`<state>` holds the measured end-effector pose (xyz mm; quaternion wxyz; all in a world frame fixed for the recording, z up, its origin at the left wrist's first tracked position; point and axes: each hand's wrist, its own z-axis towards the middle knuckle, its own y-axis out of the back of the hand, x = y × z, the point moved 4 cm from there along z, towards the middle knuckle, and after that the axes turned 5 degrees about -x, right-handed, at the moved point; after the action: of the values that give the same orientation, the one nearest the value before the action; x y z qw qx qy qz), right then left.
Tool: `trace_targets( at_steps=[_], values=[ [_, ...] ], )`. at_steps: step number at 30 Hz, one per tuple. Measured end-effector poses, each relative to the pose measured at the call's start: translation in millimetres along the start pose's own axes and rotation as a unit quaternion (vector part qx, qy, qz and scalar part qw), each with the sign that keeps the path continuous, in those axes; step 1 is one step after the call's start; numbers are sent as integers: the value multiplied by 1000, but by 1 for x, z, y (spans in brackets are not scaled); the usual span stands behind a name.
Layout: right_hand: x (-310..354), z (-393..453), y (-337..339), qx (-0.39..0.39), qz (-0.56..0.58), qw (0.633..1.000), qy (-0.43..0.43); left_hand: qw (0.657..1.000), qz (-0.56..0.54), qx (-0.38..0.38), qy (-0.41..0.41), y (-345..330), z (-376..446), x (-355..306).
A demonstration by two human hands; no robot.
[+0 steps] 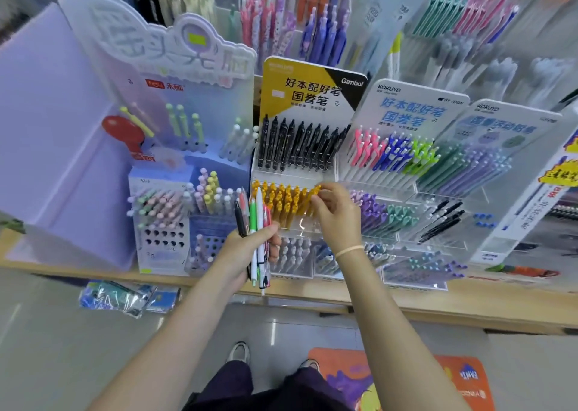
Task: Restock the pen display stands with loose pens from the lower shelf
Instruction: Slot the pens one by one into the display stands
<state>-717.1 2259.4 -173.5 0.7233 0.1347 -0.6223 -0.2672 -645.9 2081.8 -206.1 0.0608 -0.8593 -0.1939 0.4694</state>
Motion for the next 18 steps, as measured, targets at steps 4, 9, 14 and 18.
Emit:
trace_targets(
  at_steps=[4,9,14,18],
  values=[
    [0,2,-11,26,-57,998,16,1000,-11,4,1,2,3,-2],
    [-1,8,-12,23,-54,998,-1,1000,-24,9,6,1,7,-3],
    [5,15,-13,31,-58,998,13,1000,-21,17,2,-3,12,-5],
    [6,18,-17,53,-76,995,26,999,-26,43,3,-9,15,-10]
  ],
)
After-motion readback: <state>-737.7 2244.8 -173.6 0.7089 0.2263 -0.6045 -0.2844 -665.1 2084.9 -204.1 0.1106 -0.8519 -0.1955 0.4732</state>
